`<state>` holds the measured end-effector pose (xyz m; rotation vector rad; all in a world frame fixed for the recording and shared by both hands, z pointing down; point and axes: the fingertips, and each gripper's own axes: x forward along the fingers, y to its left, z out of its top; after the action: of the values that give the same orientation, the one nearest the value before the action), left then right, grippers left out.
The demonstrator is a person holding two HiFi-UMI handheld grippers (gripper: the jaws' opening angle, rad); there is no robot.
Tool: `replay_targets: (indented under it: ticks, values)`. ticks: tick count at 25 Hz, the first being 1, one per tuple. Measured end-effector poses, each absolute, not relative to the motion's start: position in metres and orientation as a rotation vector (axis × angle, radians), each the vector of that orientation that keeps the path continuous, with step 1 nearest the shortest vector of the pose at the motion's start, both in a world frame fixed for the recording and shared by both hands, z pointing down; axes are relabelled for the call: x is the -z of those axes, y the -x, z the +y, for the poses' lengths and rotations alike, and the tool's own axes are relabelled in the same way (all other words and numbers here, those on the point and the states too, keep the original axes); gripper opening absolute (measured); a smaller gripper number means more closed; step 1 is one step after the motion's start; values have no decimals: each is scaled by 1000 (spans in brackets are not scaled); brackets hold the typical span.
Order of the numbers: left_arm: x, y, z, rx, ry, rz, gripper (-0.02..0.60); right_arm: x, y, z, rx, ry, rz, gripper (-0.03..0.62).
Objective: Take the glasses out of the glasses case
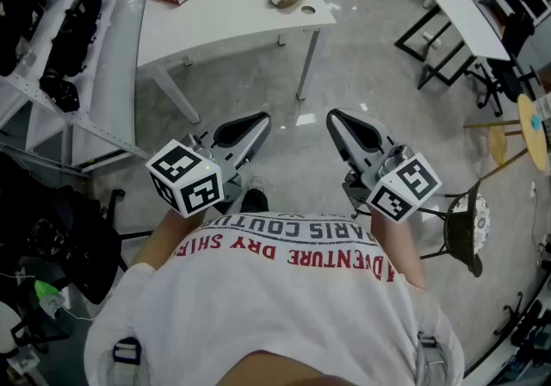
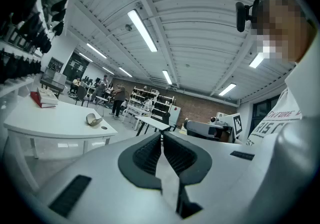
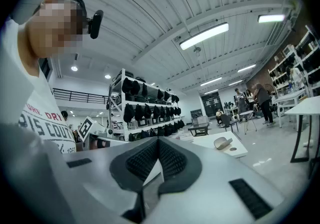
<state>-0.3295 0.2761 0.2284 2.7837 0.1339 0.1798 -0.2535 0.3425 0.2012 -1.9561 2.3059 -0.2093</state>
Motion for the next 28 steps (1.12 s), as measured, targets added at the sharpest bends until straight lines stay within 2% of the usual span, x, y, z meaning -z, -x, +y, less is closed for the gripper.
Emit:
replay_targets:
  ticks: [13, 25, 27, 28]
  values:
    - [-226, 333, 318, -174, -2790, 151, 35, -202, 257, 389, 203, 1972, 2300, 25]
    - [-234, 311, 316, -191, -2786, 175, 35, -210, 230, 388, 195, 2021, 2253, 29]
    - [-240, 306, 313, -200, -2782, 185, 35, -215, 225, 384, 201, 2029, 2245, 50]
    - [-242, 303, 310, -205, -2780, 190, 35, -218, 222, 382, 206, 2033, 2244, 87]
